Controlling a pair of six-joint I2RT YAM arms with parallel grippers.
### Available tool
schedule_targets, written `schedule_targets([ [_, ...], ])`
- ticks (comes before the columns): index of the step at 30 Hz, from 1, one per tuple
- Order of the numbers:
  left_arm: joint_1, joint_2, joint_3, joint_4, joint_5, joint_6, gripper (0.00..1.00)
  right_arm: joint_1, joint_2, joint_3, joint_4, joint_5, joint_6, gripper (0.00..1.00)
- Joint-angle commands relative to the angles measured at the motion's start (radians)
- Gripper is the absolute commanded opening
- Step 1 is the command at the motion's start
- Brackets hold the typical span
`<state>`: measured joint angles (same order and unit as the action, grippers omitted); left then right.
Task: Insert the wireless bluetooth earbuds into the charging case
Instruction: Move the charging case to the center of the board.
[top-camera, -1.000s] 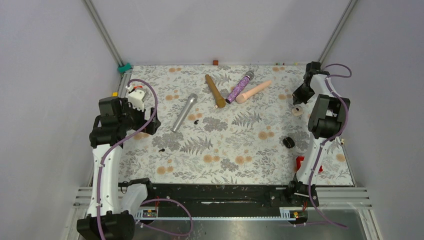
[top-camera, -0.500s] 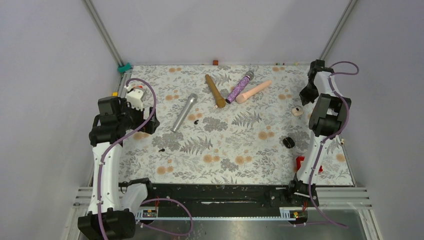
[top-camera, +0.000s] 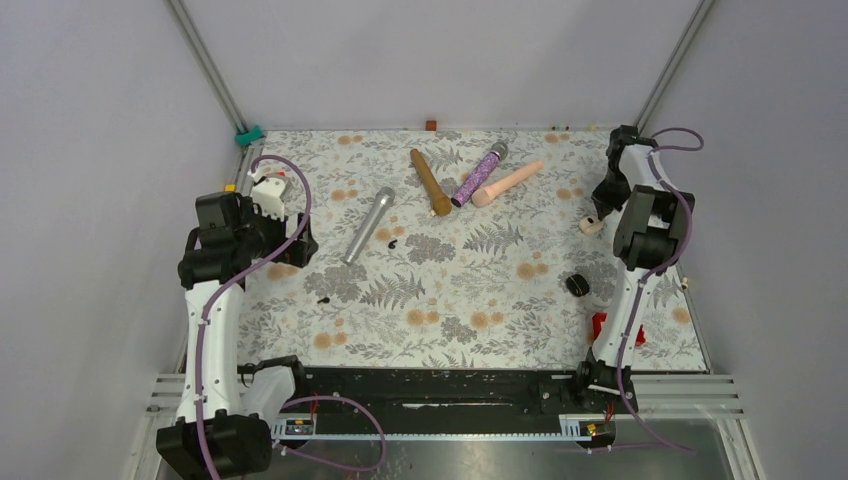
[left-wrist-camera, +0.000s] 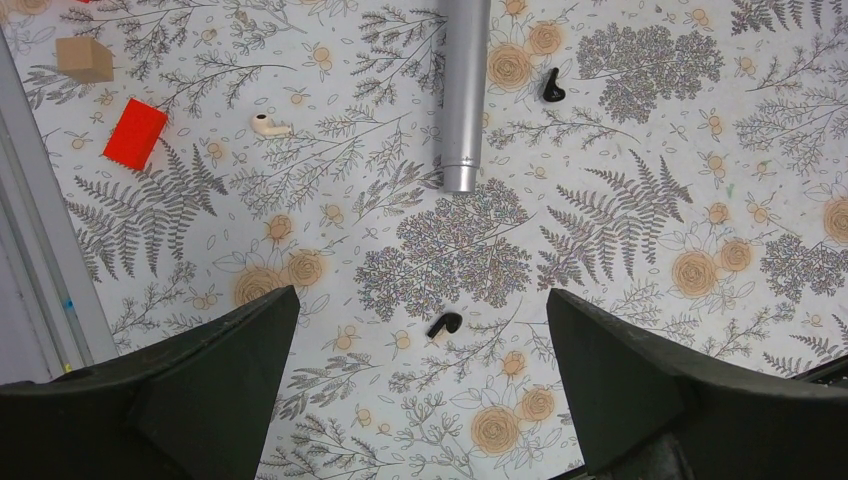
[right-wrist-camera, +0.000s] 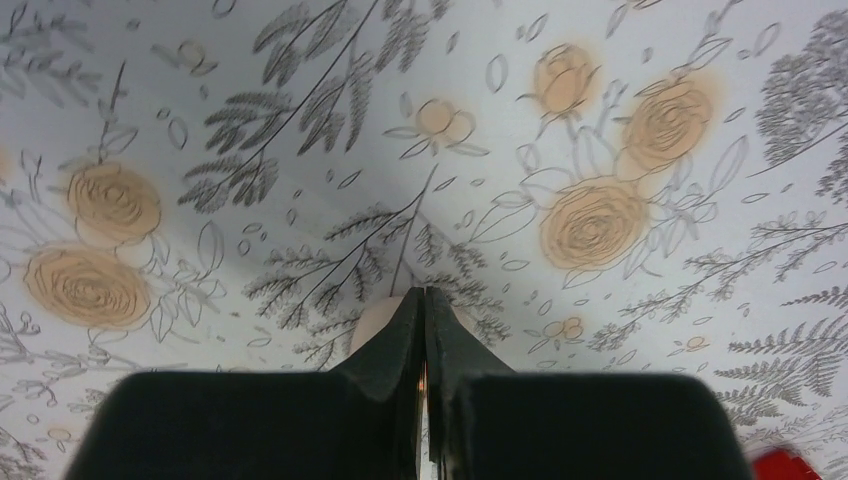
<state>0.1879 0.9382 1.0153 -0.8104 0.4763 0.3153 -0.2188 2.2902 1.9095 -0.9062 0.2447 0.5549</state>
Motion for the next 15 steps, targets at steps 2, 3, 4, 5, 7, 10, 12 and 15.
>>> schedule_targets([
  [2,0.006,-0.001,0.046,0.03,0.037,0.014,0.98,0.085,-0.04,-0.003,-0.049,0.006,-0.057,0.0],
  [3,0.007,-0.003,0.045,0.03,0.036,0.014,0.98,0.1,-0.038,0.002,-0.053,0.01,-0.063,0.0],
  [4,0.006,-0.005,0.044,0.03,0.035,0.015,0.98,0.112,-0.035,0.009,-0.058,0.015,-0.066,0.0],
  [5,0.006,-0.009,0.044,0.029,0.033,0.013,0.98,0.125,-0.033,0.009,-0.069,0.012,-0.066,0.0],
  [7,0.007,-0.014,0.043,0.026,0.032,0.014,0.99,0.146,-0.043,-0.015,-0.074,-0.004,-0.065,0.0],
  [10,0.007,-0.02,0.042,0.024,0.037,0.016,0.98,0.181,-0.085,-0.102,-0.047,-0.034,-0.071,0.0],
  [12,0.007,-0.026,0.043,0.024,0.043,0.016,0.99,0.2,-0.113,-0.141,-0.04,-0.079,-0.086,0.0],
  [15,0.007,-0.037,0.044,0.024,0.053,0.015,0.98,0.214,-0.151,-0.134,-0.038,-0.124,-0.156,0.0],
])
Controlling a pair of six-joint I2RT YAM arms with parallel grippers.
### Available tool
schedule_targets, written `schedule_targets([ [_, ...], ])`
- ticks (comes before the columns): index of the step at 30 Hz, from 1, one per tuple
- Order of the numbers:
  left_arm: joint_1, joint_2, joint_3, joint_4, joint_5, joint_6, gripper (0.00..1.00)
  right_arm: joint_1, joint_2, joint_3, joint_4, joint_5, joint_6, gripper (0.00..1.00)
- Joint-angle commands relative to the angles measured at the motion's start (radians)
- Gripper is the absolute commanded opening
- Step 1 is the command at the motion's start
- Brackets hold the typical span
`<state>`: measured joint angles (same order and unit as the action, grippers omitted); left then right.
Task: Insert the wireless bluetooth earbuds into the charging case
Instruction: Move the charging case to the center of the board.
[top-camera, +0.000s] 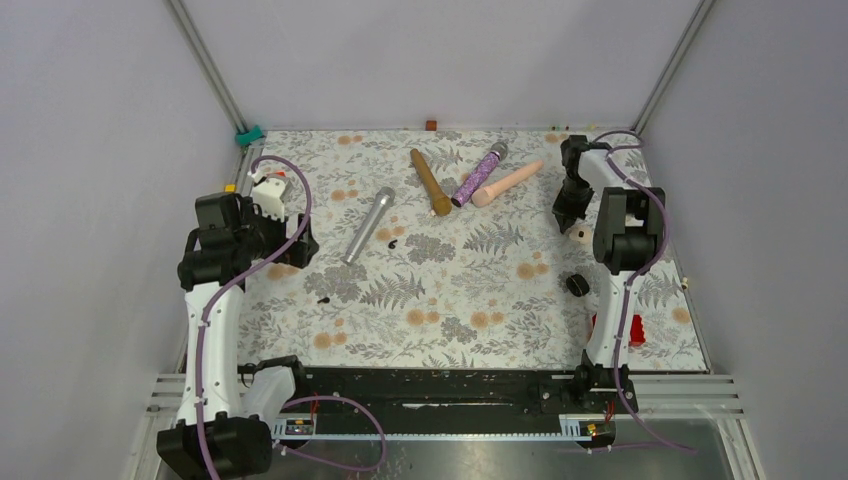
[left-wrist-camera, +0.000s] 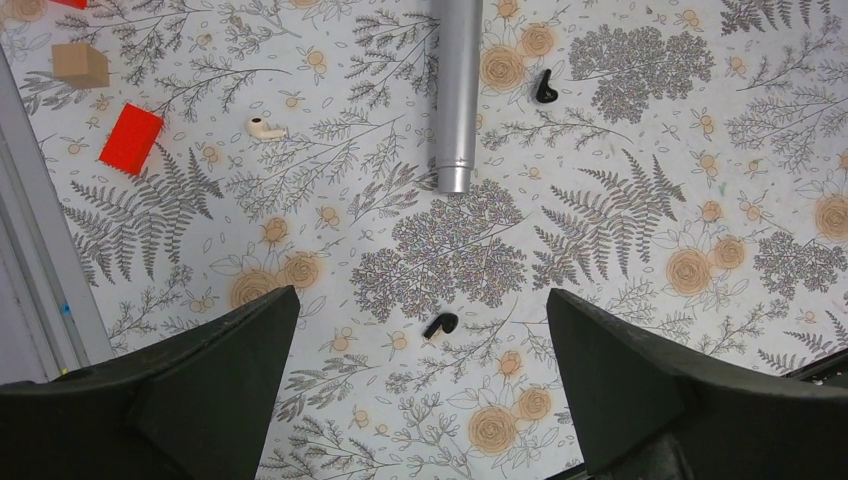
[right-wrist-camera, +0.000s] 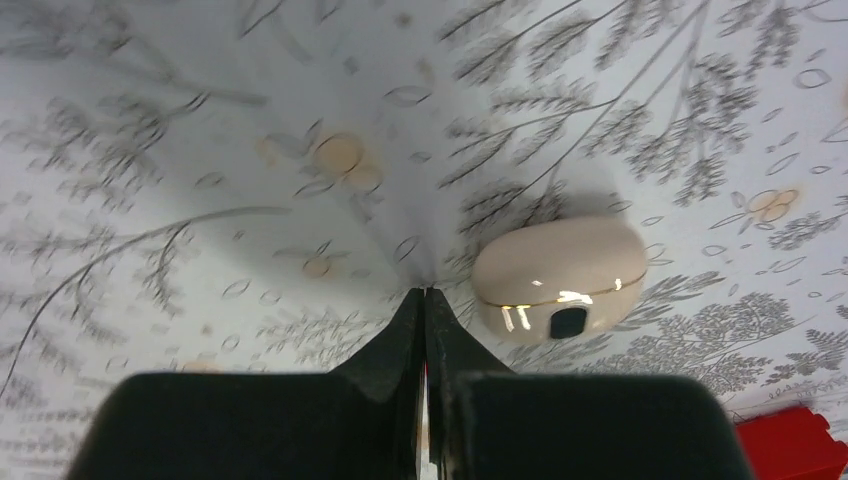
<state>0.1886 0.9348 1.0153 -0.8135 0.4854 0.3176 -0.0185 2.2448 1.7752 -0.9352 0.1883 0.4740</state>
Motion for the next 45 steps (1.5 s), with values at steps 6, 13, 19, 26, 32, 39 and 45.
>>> schedule_targets([
  [6,0.006,-0.066,0.039,0.027,0.054,0.011,0.99,0.014,-0.237,-0.022,0.064,-0.078,-0.297,0.23],
  [13,0.006,-0.091,0.026,0.032,0.061,0.017,0.99,-0.005,-0.216,-0.053,-0.005,-0.065,-0.343,0.78],
  [19,0.004,-0.087,0.027,0.034,0.058,0.018,0.99,-0.057,-0.129,-0.045,-0.039,-0.089,-0.272,0.83],
  [26,-0.001,-0.06,0.043,0.031,0.063,0.019,0.99,-0.069,-0.083,-0.041,-0.06,-0.097,-0.252,0.81],
  [32,-0.002,-0.037,0.057,0.032,0.053,0.021,0.99,-0.063,-0.034,0.032,-0.126,-0.059,-0.249,0.81],
  [39,-0.006,-0.018,0.071,0.031,0.031,0.024,0.99,-0.014,0.038,0.135,-0.199,-0.033,-0.249,0.68],
  [45,-0.008,-0.02,0.078,0.021,0.019,0.029,0.99,0.047,0.092,0.141,-0.204,-0.105,-0.249,0.65],
])
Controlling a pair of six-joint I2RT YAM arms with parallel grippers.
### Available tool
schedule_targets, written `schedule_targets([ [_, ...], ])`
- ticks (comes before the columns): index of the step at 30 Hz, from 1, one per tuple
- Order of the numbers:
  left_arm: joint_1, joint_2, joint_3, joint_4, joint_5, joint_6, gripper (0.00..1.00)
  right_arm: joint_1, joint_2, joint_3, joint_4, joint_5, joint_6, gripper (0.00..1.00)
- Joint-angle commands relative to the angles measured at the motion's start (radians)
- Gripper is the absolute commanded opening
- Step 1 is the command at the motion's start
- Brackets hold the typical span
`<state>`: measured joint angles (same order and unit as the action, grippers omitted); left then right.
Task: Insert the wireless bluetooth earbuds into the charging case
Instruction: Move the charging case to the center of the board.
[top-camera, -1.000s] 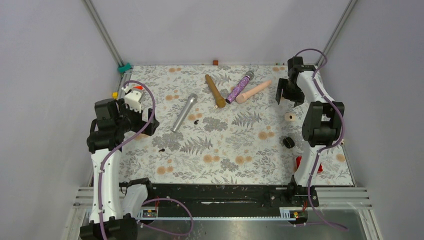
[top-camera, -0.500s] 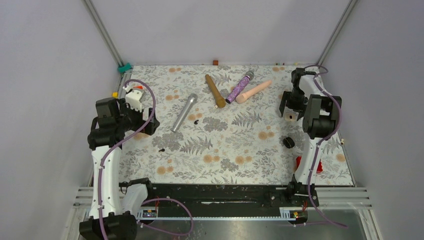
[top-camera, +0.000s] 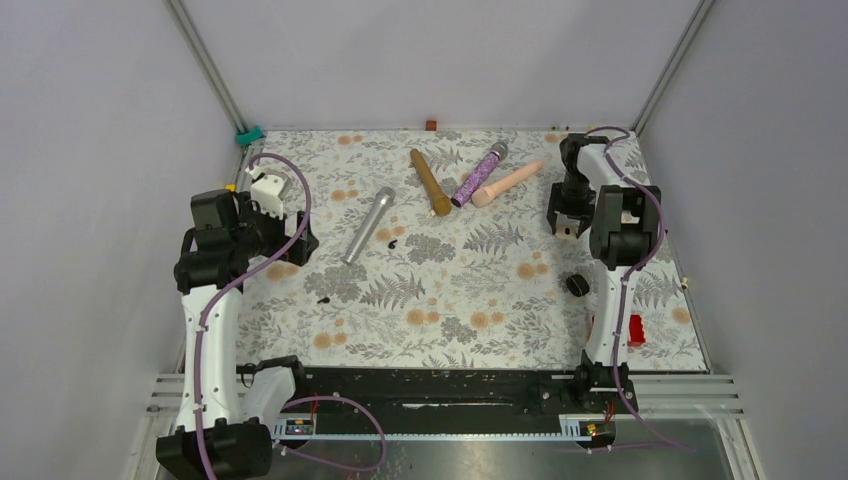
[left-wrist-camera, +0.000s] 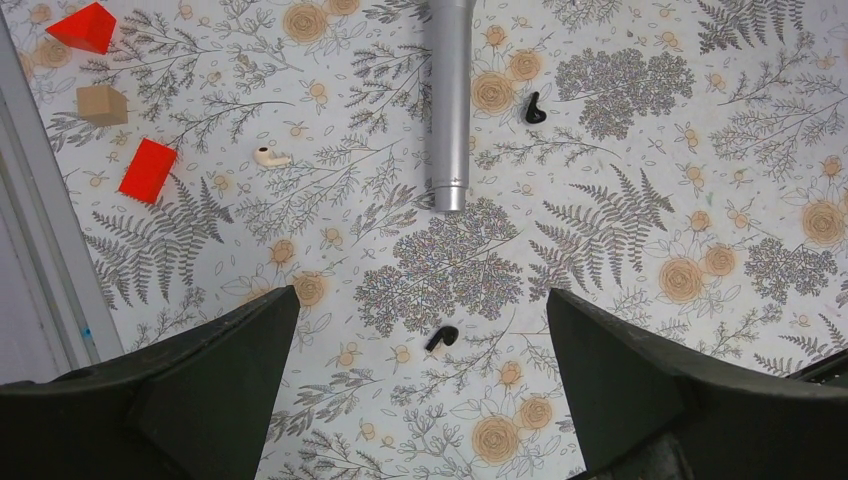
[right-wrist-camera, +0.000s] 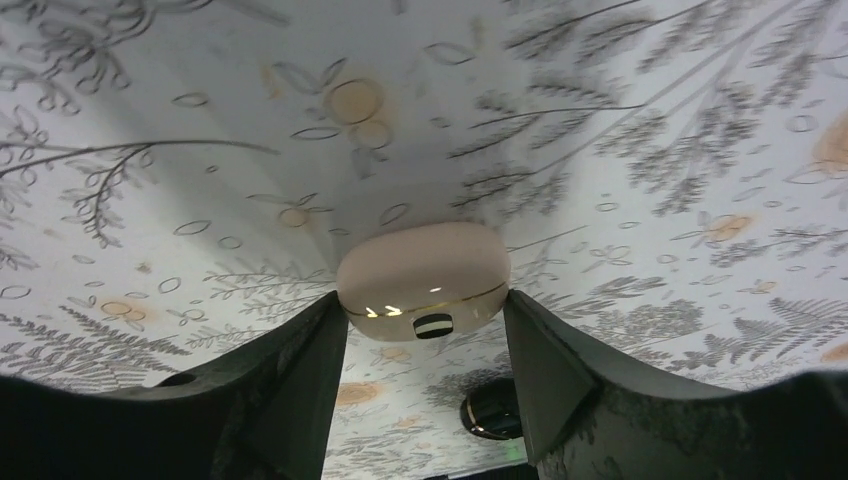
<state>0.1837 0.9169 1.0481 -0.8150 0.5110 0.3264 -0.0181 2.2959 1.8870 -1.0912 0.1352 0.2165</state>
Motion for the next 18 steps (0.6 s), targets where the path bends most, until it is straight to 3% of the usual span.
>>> schedule_targets([
  [1,-0.003,-0.004,0.047,0.021,-0.006,0.021,0.99,0.053,0.047,0.028,-0.047,-0.072,0.011,0.65],
  [12,-0.003,-0.018,0.041,0.019,0.005,0.014,0.99,0.084,0.024,0.078,-0.061,-0.02,-0.009,0.62],
  [15,-0.003,-0.026,0.037,0.02,0.008,0.014,0.99,0.121,-0.025,0.038,-0.029,0.029,-0.032,0.61],
  [18,-0.003,-0.036,0.032,0.022,0.017,0.014,0.98,0.16,-0.083,-0.036,0.024,-0.02,-0.042,0.61],
])
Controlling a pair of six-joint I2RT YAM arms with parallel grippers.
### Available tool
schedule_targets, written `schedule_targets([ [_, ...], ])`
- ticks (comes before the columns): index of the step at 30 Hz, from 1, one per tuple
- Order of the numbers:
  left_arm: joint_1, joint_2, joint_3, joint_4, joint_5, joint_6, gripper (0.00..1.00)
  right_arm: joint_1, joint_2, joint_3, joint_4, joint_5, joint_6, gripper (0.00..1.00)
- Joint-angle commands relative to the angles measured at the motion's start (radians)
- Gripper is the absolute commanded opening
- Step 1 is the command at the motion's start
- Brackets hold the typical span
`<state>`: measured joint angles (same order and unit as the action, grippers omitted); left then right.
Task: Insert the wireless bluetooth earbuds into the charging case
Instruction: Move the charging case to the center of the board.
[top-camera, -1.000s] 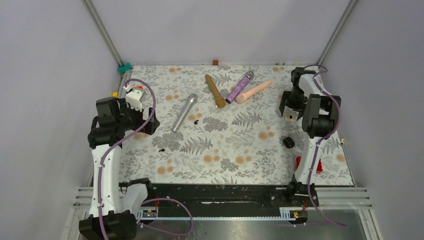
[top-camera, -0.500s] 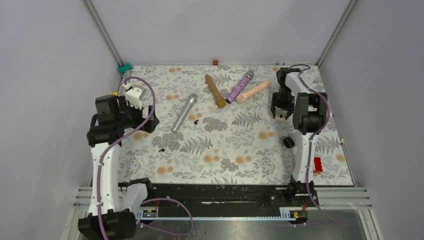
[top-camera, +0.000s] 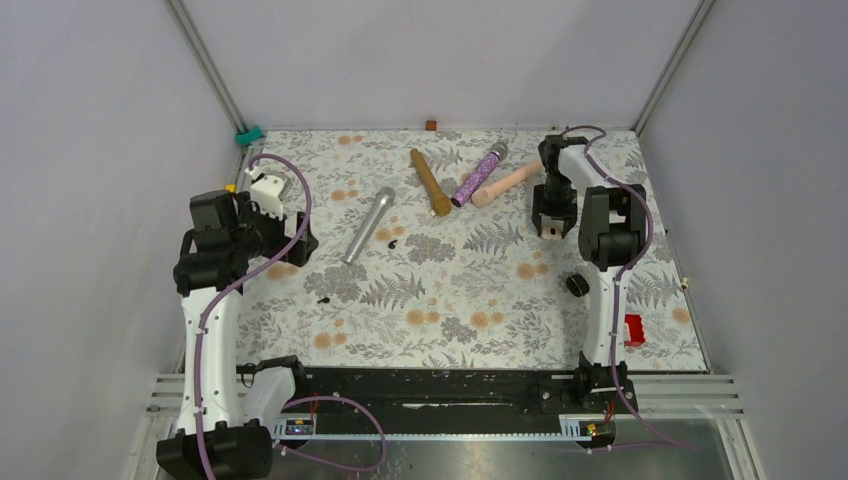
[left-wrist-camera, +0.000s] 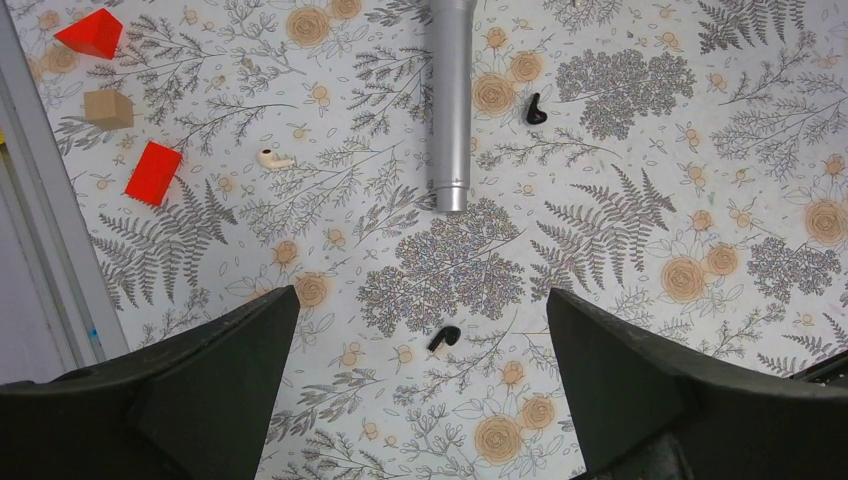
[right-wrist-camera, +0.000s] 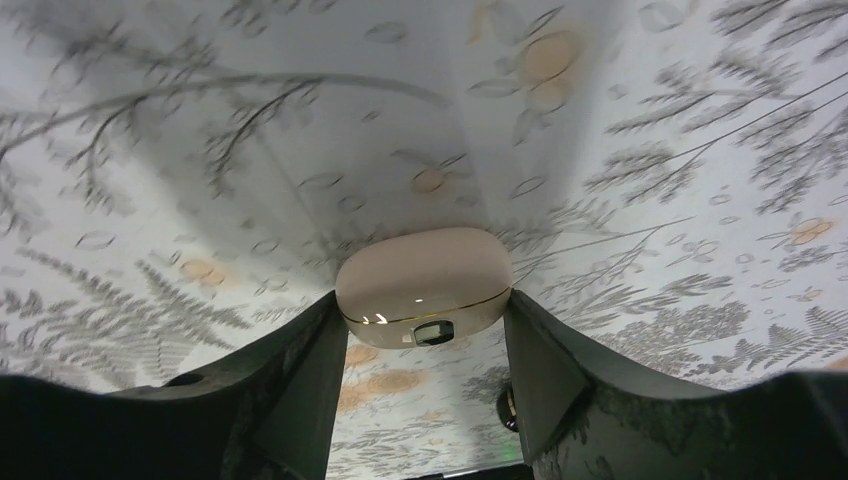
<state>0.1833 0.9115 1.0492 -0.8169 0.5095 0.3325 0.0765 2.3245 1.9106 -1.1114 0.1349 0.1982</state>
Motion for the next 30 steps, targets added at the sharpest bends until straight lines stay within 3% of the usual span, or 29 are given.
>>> schedule_targets([
  [1,-0.002,-0.036,0.032,0.023,0.022,0.007,0.98,0.079,-0.117,-0.072,0.048,-0.037,-0.022,0.59],
  [22,-0.002,-0.164,-0.075,0.096,0.02,0.016,0.98,0.458,-0.116,-0.149,0.11,-0.182,0.069,0.64],
  [30,-0.003,-0.185,-0.097,0.102,0.022,0.022,0.99,0.517,-0.132,-0.133,0.106,-0.313,0.031,0.81],
])
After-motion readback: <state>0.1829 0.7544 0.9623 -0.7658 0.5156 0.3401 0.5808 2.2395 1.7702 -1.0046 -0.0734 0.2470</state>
